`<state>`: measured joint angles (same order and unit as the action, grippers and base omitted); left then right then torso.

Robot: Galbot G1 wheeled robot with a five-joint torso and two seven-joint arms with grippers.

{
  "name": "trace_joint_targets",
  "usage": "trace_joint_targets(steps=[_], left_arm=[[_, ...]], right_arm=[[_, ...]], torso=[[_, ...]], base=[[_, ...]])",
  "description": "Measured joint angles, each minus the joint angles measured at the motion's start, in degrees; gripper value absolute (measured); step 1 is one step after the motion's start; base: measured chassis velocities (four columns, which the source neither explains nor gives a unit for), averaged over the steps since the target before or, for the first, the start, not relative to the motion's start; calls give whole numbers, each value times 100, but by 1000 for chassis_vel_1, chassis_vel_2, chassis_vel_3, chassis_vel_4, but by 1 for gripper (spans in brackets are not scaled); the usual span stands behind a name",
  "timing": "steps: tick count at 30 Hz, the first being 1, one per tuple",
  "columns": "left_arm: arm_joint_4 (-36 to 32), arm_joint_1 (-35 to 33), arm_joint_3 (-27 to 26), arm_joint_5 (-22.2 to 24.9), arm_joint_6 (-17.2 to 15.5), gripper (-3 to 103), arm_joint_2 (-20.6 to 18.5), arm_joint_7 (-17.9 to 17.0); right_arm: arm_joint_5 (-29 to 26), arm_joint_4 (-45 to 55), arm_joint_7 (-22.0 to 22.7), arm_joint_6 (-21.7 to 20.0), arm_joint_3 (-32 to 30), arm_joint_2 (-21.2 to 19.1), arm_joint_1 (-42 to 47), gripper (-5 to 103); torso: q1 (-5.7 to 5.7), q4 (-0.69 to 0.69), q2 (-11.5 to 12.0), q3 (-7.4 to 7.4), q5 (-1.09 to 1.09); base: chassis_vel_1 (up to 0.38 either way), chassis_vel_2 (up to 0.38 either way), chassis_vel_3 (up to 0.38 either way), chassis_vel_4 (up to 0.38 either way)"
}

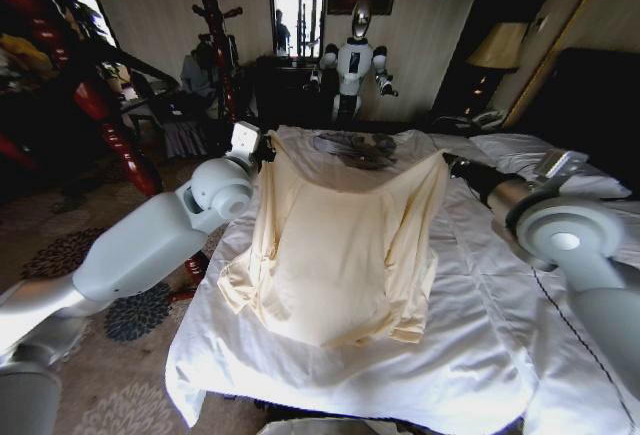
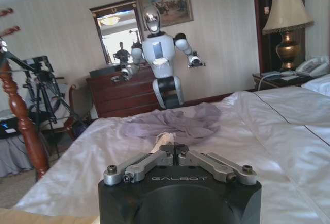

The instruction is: Pick up the clothes from the bed and hang them on the clothes hanger.

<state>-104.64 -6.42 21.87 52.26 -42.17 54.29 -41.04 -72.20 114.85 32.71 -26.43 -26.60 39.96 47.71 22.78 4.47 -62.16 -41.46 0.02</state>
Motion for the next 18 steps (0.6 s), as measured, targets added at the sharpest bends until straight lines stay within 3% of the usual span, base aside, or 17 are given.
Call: trace_joint_targets(steps=[4, 8, 12, 15, 18], left_arm=[[615, -413, -162, -495, 21, 0, 299, 124], [1021, -572, -191, -791, 118, 0, 549, 180], [1379, -682, -190, -1032, 208, 0, 798, 282], [1877, -819, -187, -1420, 408, 0, 1043, 560], [2135, -874, -191, -1504, 516, 0, 1136, 721]], right_arm=[[976, -770, -323, 310, 496, 493, -145, 0], [1395, -1119, -442, 480, 754, 747, -228, 0], [1624, -1356, -499, 555, 925, 908, -270, 0], [1796, -1652, -541, 639, 1083, 1071, -293, 0], [1878, -1797, -580, 689, 1142, 1142, -293, 0]], torso=[[-1, -3, 0, 0, -2], [-1, -1, 0, 0, -1], [-1, 0, -1, 1, -2], [-2, 1, -1, 1, -2], [-1, 0, 0, 1, -2]], base=[[0, 0, 0, 0], [0, 0, 0, 0], [0, 0, 0, 0], [0, 0, 0, 0], [0, 0, 0, 0]])
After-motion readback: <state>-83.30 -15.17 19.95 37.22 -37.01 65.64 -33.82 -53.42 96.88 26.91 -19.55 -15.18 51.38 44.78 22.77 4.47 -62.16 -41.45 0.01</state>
